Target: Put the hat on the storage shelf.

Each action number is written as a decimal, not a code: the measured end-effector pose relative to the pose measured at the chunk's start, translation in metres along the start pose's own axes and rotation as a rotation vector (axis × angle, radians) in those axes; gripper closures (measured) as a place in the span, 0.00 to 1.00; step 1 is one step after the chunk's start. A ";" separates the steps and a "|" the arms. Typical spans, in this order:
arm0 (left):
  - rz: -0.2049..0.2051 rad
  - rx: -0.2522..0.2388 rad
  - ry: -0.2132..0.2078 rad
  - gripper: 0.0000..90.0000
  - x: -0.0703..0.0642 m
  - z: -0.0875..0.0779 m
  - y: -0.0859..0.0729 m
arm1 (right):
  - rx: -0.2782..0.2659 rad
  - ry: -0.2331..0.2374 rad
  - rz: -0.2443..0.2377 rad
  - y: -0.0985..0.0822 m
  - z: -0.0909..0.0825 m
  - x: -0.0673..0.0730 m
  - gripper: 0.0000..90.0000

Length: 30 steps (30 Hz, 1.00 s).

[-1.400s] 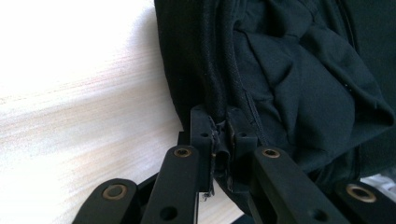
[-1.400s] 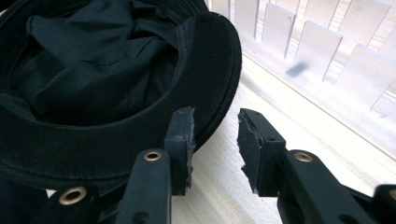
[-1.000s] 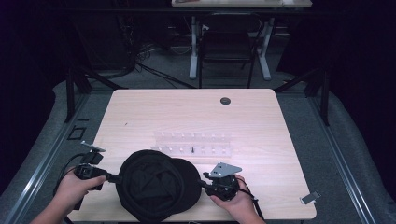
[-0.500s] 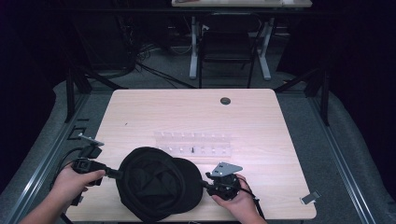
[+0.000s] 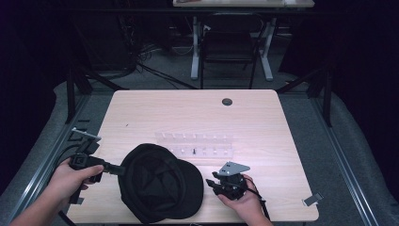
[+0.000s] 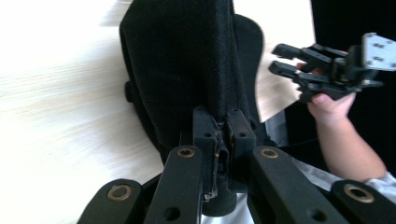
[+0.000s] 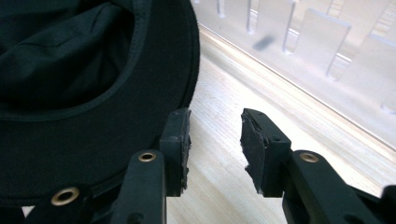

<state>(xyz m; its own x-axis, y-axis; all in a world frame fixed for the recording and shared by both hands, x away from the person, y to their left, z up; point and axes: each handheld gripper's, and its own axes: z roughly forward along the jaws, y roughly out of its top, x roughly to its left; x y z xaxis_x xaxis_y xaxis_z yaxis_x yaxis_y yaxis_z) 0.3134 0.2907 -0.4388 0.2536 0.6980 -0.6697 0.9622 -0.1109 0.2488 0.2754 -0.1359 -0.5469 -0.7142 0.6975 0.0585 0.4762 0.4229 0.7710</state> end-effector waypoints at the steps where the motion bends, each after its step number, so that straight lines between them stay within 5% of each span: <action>1: 0.000 -0.002 -0.008 0.95 -0.002 -0.001 0.001 | -0.005 -0.002 0.006 0.000 -0.001 -0.002 0.69; 12: 0.022 -0.040 -0.050 0.95 -0.024 -0.019 0.010 | -0.017 -0.010 0.035 -0.001 -0.009 -0.010 0.68; 30: -0.070 -0.086 -0.187 0.95 -0.038 -0.040 0.015 | -0.032 -0.025 0.065 -0.002 -0.014 -0.020 0.67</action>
<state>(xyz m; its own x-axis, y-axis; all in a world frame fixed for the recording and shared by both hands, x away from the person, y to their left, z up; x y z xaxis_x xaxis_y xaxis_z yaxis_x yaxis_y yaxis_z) 0.3145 0.2913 -0.3816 0.2083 0.5577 -0.8035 0.9681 -0.0004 0.2507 0.2813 -0.1584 -0.5408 -0.6694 0.7369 0.0937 0.5041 0.3579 0.7860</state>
